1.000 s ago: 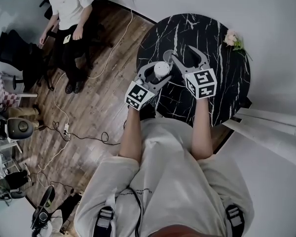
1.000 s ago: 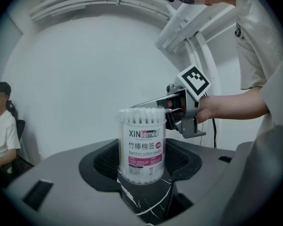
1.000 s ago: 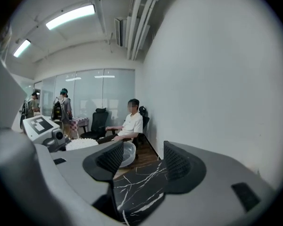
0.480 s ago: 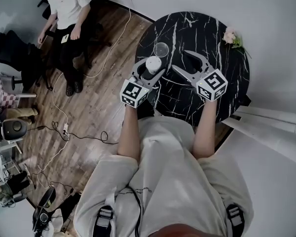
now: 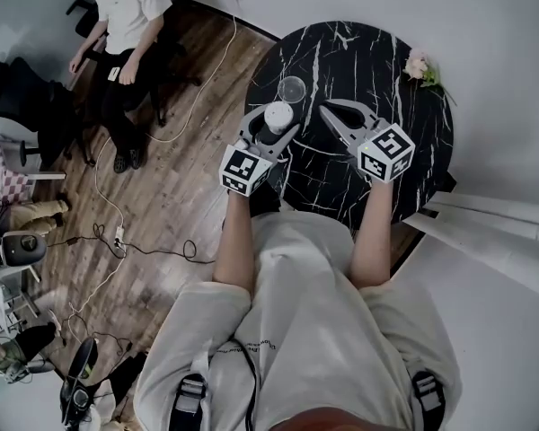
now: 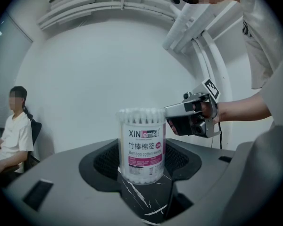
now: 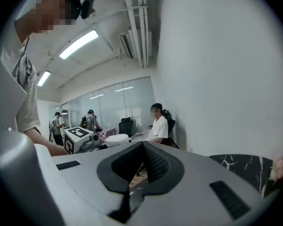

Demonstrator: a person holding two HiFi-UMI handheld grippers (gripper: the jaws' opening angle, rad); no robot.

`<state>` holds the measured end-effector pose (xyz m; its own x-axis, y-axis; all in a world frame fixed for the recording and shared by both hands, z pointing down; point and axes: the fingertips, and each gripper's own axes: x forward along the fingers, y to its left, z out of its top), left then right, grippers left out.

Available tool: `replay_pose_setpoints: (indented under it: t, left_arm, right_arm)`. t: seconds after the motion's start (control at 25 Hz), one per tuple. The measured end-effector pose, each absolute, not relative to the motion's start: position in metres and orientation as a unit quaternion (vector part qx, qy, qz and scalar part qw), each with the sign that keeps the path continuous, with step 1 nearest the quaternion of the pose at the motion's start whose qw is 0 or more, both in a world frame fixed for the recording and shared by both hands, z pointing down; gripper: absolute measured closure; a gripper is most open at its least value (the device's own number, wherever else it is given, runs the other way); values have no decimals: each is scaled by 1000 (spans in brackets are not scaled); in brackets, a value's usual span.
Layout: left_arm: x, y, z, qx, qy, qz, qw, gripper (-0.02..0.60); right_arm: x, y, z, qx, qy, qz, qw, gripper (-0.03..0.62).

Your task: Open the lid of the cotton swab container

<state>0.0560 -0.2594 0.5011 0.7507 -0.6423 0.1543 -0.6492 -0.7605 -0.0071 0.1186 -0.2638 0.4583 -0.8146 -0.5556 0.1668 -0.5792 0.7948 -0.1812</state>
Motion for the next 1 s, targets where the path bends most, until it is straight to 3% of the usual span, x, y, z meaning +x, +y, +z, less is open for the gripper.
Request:
replay_pose_setpoints:
  t: [1.0]
  left_arm:
    - [61, -259, 502, 941, -330, 71, 25, 316]
  right_arm:
    - [122, -260, 453, 280, -951, 128, 26, 561]
